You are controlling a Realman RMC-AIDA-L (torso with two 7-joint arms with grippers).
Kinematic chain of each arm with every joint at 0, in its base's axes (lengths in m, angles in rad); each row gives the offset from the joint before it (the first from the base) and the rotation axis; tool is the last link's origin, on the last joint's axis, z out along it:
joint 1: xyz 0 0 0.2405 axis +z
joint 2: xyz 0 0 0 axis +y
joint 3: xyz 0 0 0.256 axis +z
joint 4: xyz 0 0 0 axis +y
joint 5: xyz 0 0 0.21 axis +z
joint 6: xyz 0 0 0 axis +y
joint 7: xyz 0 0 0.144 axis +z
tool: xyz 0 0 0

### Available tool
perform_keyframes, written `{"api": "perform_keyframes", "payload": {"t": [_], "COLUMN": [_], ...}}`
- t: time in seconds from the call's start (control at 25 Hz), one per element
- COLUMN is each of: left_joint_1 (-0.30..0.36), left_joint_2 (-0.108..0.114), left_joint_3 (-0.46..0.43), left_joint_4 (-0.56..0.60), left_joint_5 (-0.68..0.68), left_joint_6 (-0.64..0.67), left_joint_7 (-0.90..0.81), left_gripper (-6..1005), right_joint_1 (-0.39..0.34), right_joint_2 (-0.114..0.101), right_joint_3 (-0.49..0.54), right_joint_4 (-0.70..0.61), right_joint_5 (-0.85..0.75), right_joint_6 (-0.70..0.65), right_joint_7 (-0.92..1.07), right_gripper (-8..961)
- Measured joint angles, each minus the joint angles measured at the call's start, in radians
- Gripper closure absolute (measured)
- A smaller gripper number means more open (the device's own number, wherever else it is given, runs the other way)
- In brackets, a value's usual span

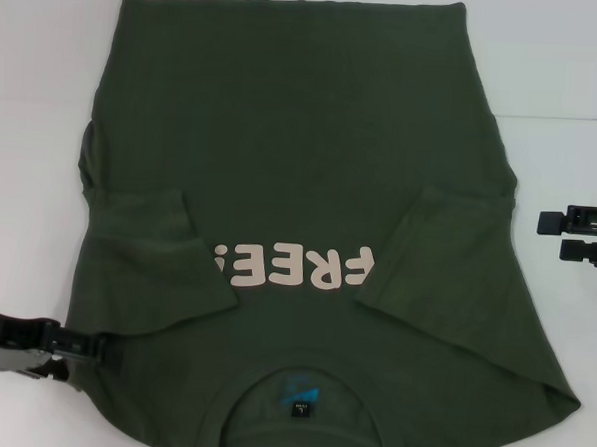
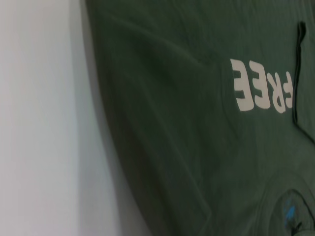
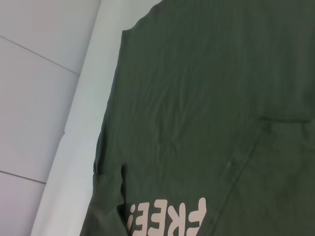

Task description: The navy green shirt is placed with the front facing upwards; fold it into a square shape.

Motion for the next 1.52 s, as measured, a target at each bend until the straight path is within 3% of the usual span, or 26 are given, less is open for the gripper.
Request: {"api": "perform_keyframes", "payload": {"t": [0.56, 1.2, 1.4, 1.52], "left_joint_1": [-0.003, 0.001, 0.0, -0.001], "left_joint_2": [-0.014, -0.022, -0.021, -0.022], "left_joint_3": [0.018, 0.037, 0.036, 0.039], "left_joint_4": [0.002, 0.021, 0.022, 0.022], "left_joint_5": [0.001, -0.003, -0.001, -0.001], "left_joint_6": [-0.01, -0.046, -0.049, -0.052], "left_joint_7": [0.01, 0.014, 0.011, 0.011], "left_gripper": [140, 778, 909, 921], "right_joint_1": [0.0, -0.001, -0.003, -0.007], "right_joint_2": [0.001, 0.001, -0.004, -0.008], "right_joint_3": [0.0, 0.002, 0.002, 0.001], "right_joint_4": [0.0, 0.0, 0.0, 0.0], "right_joint_5": [0.0, 0.001, 0.0, -0.005], "right_joint_6": [-0.009, -0.023, -0.038, -0.053], "right_joint_7": [0.0, 0.001, 0.008, 0.01], "right_gripper": [115, 122, 126, 127]}}
